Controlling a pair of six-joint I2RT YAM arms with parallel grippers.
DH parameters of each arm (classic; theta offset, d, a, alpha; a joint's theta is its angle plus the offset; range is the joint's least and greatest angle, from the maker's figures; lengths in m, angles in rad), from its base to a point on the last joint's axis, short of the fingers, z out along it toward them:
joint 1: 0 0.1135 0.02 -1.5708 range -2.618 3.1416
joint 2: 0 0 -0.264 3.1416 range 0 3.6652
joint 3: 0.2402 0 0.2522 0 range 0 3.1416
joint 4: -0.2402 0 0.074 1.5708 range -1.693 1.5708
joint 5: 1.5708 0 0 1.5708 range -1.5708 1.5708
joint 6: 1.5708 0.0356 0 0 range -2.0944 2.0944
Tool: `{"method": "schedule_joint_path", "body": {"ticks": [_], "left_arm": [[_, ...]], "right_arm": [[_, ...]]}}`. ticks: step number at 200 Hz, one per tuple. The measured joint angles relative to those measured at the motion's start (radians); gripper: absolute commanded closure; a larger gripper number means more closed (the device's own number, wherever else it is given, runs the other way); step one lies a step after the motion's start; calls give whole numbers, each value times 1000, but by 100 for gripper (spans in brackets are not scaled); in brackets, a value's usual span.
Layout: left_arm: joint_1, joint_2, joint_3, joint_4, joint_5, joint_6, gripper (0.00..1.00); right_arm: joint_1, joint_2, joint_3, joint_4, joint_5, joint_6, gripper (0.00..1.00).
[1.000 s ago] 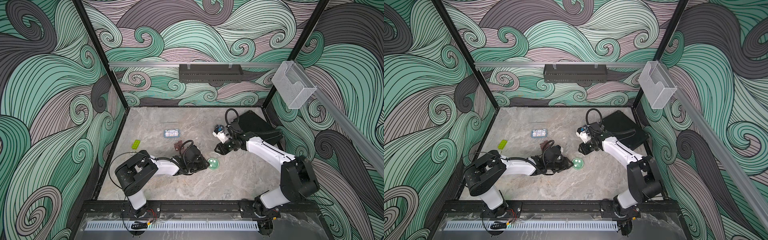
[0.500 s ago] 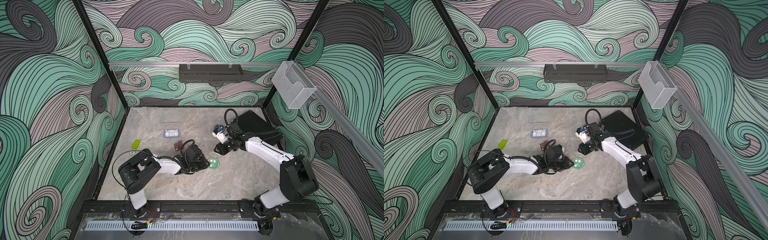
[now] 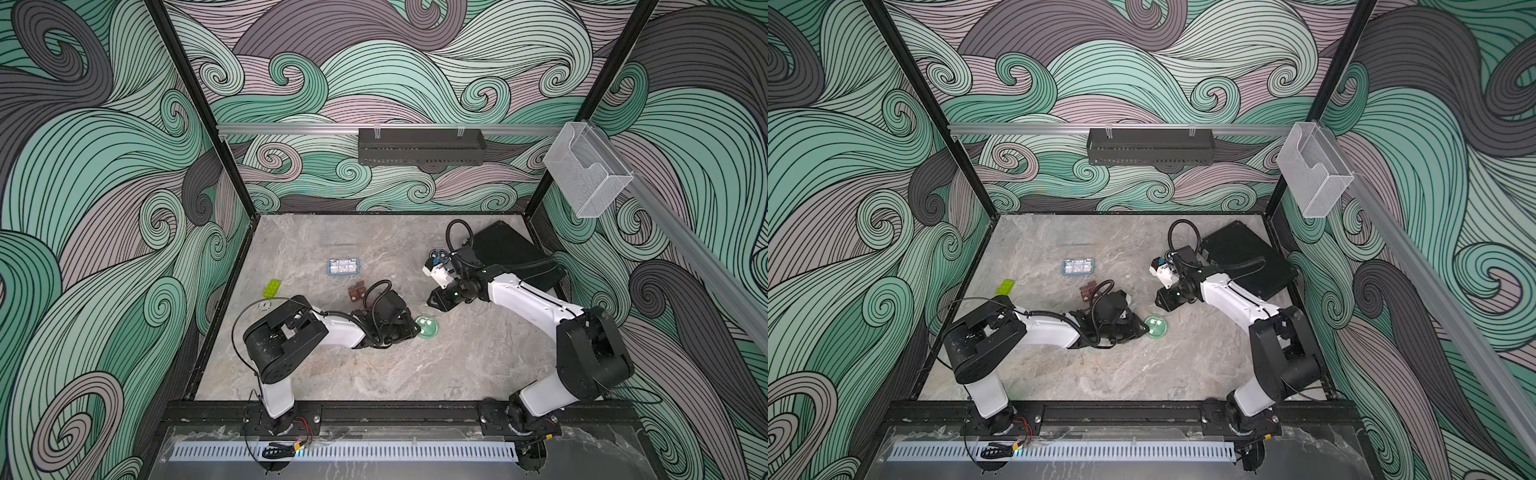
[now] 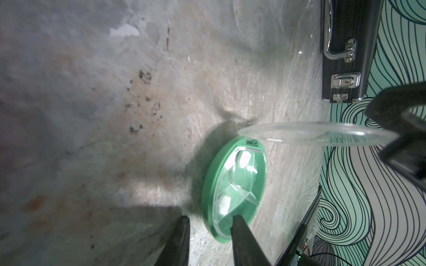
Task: Close pillboxes
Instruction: Close the lid on the pillbox.
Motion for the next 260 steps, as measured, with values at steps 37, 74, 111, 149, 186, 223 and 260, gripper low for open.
{"method": "schedule_joint_path", "body": {"ticks": [37, 74, 111, 149, 186, 223, 260], "left_arm": [[0, 3, 1, 0, 0, -4, 72], [-1, 16, 5, 13, 0, -11, 76], [-5, 18, 7, 16, -1, -16, 77], [-6, 19, 10, 15, -5, -24, 77], [-8, 19, 10, 16, -11, -27, 77], [-10, 19, 10, 16, -24, -29, 75], [-11, 19, 10, 16, -35, -29, 74]], "right_arm": [[18, 0, -17, 3, 8, -1, 74], [38, -8, -35, 3, 31, 0, 74], [65, -35, -54, 9, 51, -1, 76], [106, -56, -71, 17, 81, -1, 73], [119, -59, -83, 21, 77, 6, 73], [119, -59, -96, 31, 59, 26, 73], [119, -73, -119, 42, 39, 43, 72]]}}
